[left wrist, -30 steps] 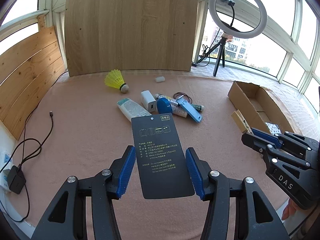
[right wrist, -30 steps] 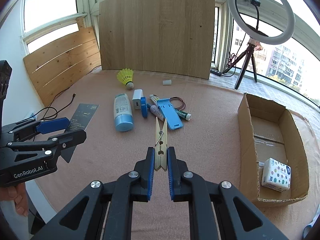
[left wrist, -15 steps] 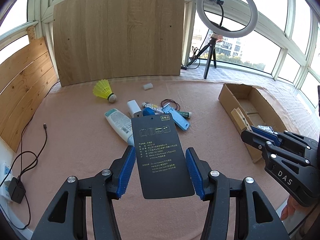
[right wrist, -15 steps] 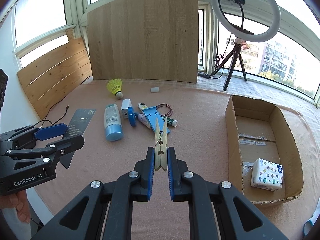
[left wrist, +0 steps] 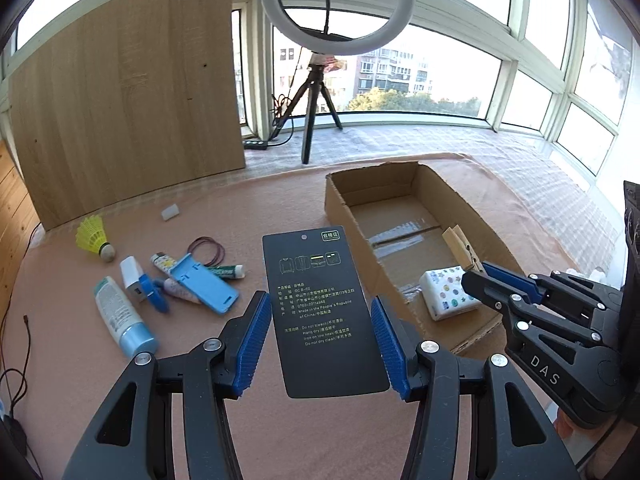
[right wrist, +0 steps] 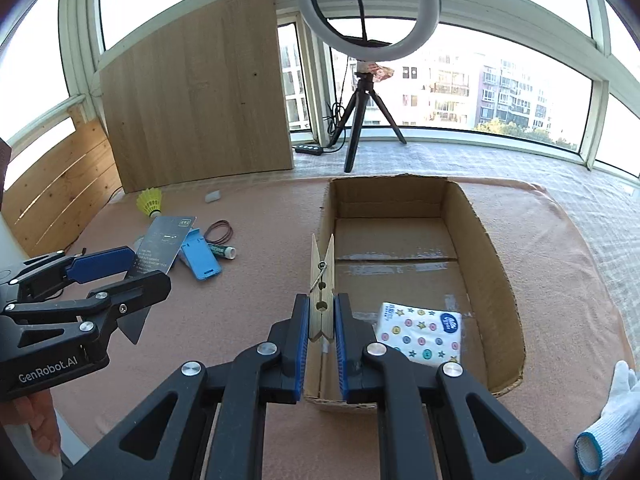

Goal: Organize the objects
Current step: 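Carry the card with the left tool while the right tool carries the clothespin into the box, then grasp the white-and-blue lotion bottle by its cap end with the right tool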

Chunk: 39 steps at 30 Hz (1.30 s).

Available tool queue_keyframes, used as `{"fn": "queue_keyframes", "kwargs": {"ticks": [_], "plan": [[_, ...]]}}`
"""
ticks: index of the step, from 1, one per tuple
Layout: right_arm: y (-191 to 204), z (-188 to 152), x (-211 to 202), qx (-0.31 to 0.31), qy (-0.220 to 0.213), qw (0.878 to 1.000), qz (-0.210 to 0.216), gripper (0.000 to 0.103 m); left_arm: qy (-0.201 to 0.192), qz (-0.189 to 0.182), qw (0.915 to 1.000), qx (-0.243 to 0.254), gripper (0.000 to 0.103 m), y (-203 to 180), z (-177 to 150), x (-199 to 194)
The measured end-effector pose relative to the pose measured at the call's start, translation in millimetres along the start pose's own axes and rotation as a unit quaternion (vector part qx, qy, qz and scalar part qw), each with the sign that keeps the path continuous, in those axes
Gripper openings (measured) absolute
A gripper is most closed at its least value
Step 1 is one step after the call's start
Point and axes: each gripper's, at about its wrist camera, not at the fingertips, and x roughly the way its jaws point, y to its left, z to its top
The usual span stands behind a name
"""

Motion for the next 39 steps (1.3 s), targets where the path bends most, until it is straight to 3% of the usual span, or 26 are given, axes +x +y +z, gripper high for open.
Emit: {"fn": "queue_keyframes", "kwargs": {"ticks": [6, 13, 14, 15, 17, 18, 28, 39], "plan": [[-48, -1, -7, 0.019, 0.003, 1.000, -0.022, 0.011, 0.002, -0.026, 0.9993, 0.026, 0.056, -60, 26, 31], [-73, 7, -1, 0.023, -0.003, 0.999, -0.031, 0.011, 0.019, -0.038, 0.9983, 0.039, 0.057, -93, 43, 62], [-75, 8, 0, 0.022, -0.007, 0.999, -0.039, 0.012, 0.020, -0.034, 0.9984, 0.040, 0.059, -94, 45, 66], [-77, 8, 3, 0.020, -0.008, 0.999, -0.048, 0.013, 0.021, -0.025, 0.9988, 0.036, 0.069, -94, 45, 69], [-82, 9, 5, 0.025, -0.005, 0.999, -0.046, 0.029, 0.016, -0.017, 0.9995, 0.020, 0.087, -87, 45, 68], [-85, 9, 3, 0.028, -0.008, 0.999, -0.044, 0.029, 0.009, -0.020, 0.9997, 0.014, 0.092, -83, 44, 65], [-62, 7, 3, 0.032, 0.001, 0.998, -0.048, 0.032, 0.014, -0.020, 0.9997, -0.007, 0.094, -37, 19, 42], [47, 9, 25, -0.036, 0.017, 0.999, -0.012, 0.035, 0.009, 0.025, 0.9958, -0.088, 0.095, 91, -40, -5]]}}
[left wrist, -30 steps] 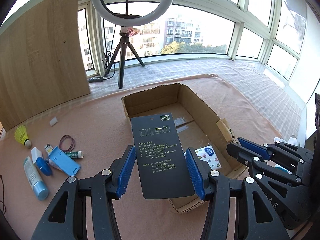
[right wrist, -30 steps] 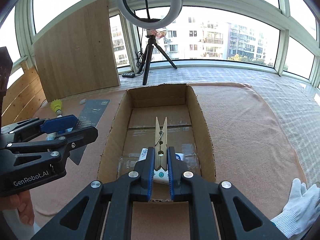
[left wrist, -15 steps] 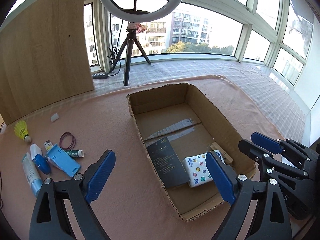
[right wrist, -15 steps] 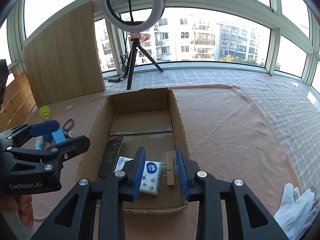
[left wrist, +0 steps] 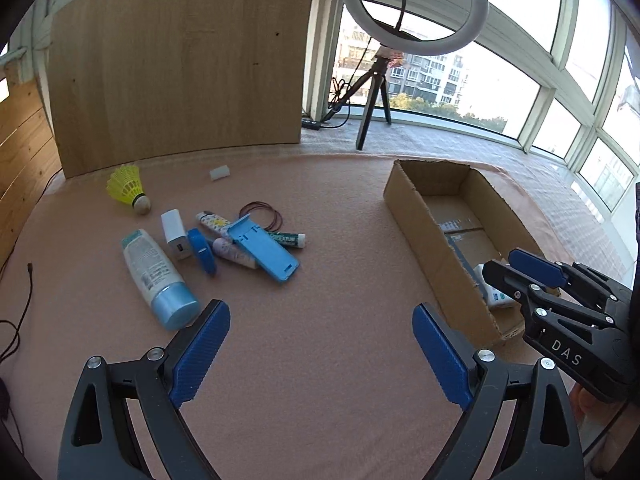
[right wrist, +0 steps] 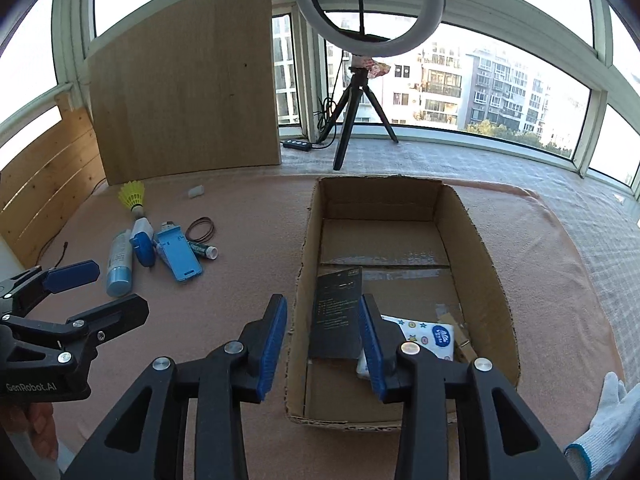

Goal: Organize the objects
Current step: 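Grasp the white-and-blue lotion bottle by its cap end with the right tool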

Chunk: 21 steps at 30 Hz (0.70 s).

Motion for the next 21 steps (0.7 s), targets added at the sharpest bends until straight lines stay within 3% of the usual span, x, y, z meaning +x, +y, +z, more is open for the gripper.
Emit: {"fn": "queue_keyframes", "kwargs": {"ticks": [3, 5, 7, 10, 13, 21], "plan": [[42, 0, 14, -0.012, 0.023, 0.999, 0.039, 0.044, -0.005, 0.020, 0.9993, -0.030, 0.095, 49, -16, -17], [76, -1, 30, -0.041, 0.041, 0.996, 0.061, 0.062, -0.007, 0.036, 0.9977, -0.057, 0.095, 87, -29, -31], [117, -3, 53, -0.085, 0.072, 0.990, 0.092, 0.067, -0.008, 0.051, 0.9949, -0.087, 0.096, 122, -45, -44], [172, -5, 86, -0.141, 0.094, 0.977, 0.131, 0.067, -0.007, 0.074, 0.9888, -0.129, 0.096, 171, -70, -61], [213, -5, 116, -0.202, 0.102, 0.966, 0.128, 0.068, -0.009, 0.094, 0.9819, -0.164, 0.096, 208, -93, -77], [243, 9, 153, -0.237, 0.097, 0.959, 0.121, 0.068, -0.022, 0.126, 0.9656, -0.227, 0.096, 269, -134, -106]]}}
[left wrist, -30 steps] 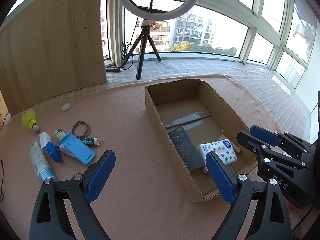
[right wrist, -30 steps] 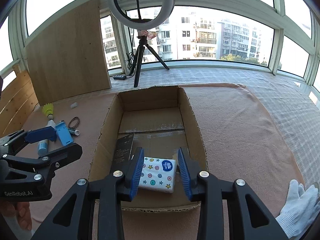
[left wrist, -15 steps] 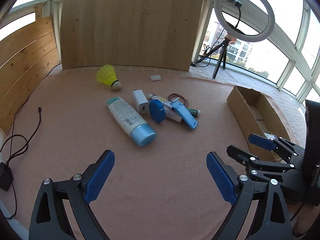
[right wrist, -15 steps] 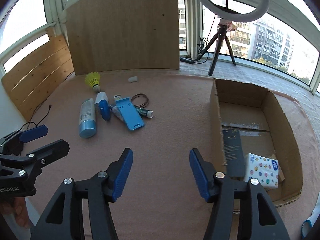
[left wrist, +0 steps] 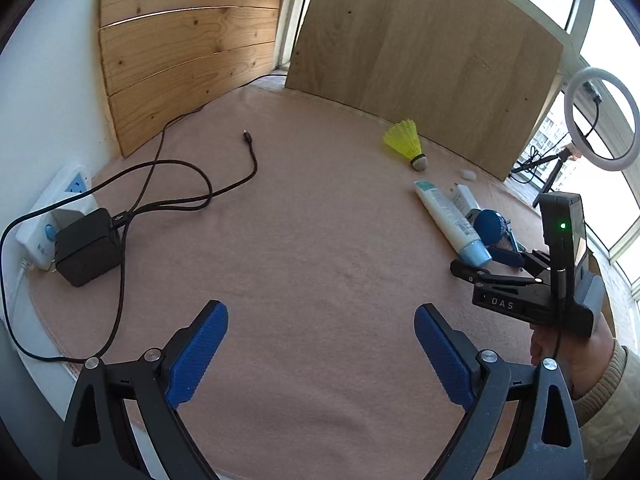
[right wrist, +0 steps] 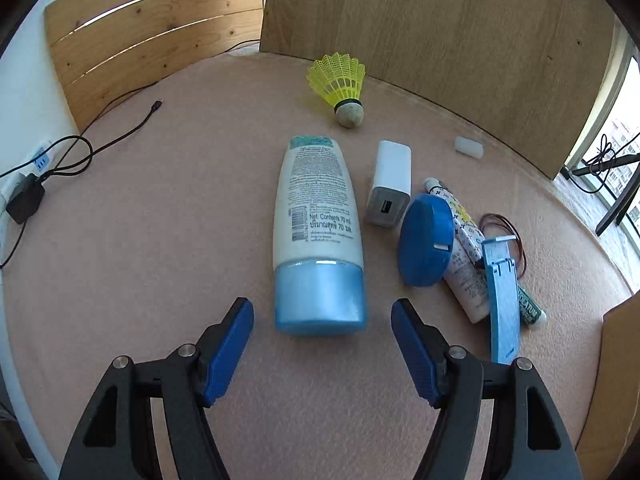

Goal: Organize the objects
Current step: 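Grasp the white-and-blue lotion bottle by its cap end with the right tool, then lift the bottle with the right tool while the left tool grasps its other end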

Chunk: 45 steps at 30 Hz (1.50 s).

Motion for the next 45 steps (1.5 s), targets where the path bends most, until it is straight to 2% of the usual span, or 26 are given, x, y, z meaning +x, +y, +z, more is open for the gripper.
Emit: {"fn": "queue_keyframes", "kwargs": {"ticks": [1, 3, 5, 10, 13, 16, 18, 20, 21, 25, 27, 29, 31, 34, 37, 38, 41, 45], "plan": [[0, 1, 1, 0.002, 0.000, 1.000, 0.004, 0.067, -0.002, 0.001, 1.0000, -0.006, 0.096, 5, -1, -1], [-1, 3, 3, 0.005, 0.001, 1.000, 0.011, 0.060, -0.004, -0.002, 0.9999, -0.016, 0.097, 11, -3, 0], [2, 1, -2, 0.000, -0.003, 1.000, 0.015, 0.039, -0.008, -0.009, 0.9997, -0.021, 0.097, 12, -4, 1], [14, -14, -12, -0.024, 0.000, 0.999, 0.034, 0.039, -0.012, -0.029, 0.9994, -0.012, 0.097, 9, -5, 7], [24, -25, -22, -0.046, 0.004, 0.996, 0.075, 0.039, -0.013, -0.049, 0.9987, 0.005, 0.098, 4, -6, 11], [39, -45, -35, -0.095, 0.016, 0.987, 0.128, 0.039, -0.016, -0.070, 0.9959, 0.055, 0.098, -4, -9, 14], [46, -60, -47, -0.134, 0.024, 0.978, 0.161, 0.039, -0.016, -0.094, 0.9901, 0.103, 0.098, -11, -12, 16], [49, -75, -57, -0.165, 0.037, 0.965, 0.203, 0.039, -0.011, -0.120, 0.9795, 0.161, 0.098, -20, -19, 18], [50, -82, -62, -0.181, 0.043, 0.958, 0.218, 0.039, -0.012, -0.132, 0.9715, 0.196, 0.098, -25, -24, 17], [49, -112, -81, -0.250, 0.067, 0.930, 0.261, 0.039, 0.006, -0.193, 0.9230, 0.333, 0.098, -47, -51, 13], [48, -123, -88, -0.288, 0.078, 0.915, 0.271, 0.039, 0.025, -0.225, 0.8965, 0.381, 0.098, -56, -65, 12], [48, -133, -93, -0.329, 0.085, 0.899, 0.276, 0.039, 0.043, -0.254, 0.8734, 0.413, 0.098, -65, -77, 13], [48, -140, -98, -0.371, 0.089, 0.882, 0.274, 0.039, 0.056, -0.276, 0.8524, 0.440, 0.098, -75, -90, 14], [48, -146, -100, -0.424, 0.094, 0.860, 0.270, 0.039, 0.063, -0.288, 0.8275, 0.478, 0.098, -90, -105, 15], [48, -146, -98, -0.453, 0.098, 0.845, 0.268, 0.039, 0.072, -0.304, 0.8144, 0.489, 0.090, -100, -111, 18], [48, -146, -97, -0.457, 0.099, 0.842, 0.269, 0.039, 0.079, -0.311, 0.8117, 0.488, 0.083, -101, -112, 19], [48, -144, -95, -0.462, 0.099, 0.839, 0.270, 0.039, 0.095, -0.323, 0.8038, 0.490, 0.066, -104, -117, 21], [47, -143, -93, -0.458, 0.095, 0.842, 0.270, 0.039, 0.098, -0.332, 0.8017, 0.487, 0.059, -102, -118, 20]]}}
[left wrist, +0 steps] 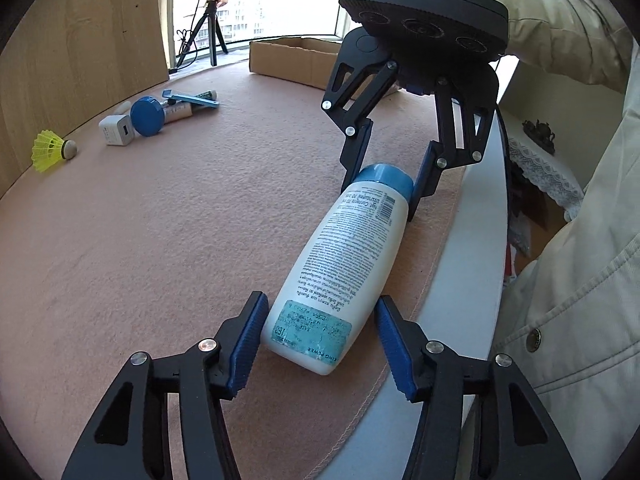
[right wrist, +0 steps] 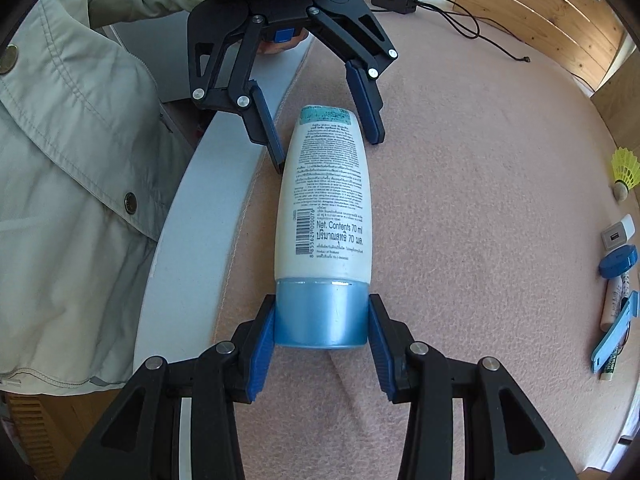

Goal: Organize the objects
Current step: 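Lift the bottle with the right tool while the left tool grasps its other end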

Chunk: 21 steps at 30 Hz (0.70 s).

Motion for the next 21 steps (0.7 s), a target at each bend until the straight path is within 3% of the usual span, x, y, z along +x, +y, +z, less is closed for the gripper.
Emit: {"fn": "queue_keyframes", "kwargs": {"ticks": [10, 16, 21], "plan": [[-4, 5, -3, 0.001, 0.000, 1.000, -0.004, 0.039, -0.003, -0.002, 1.0000, 0.003, 0.058, 0, 8, -6], [-12, 8, -23, 0.003, -0.016, 0.999, -0.033, 0.038, -0.034, 0.006, 0.9994, 0.006, 0.058, 1, 35, -33], [-13, 12, -37, -0.002, -0.021, 0.998, -0.058, 0.037, -0.035, 0.015, 0.9990, 0.024, 0.057, 1, 54, -40]]}}
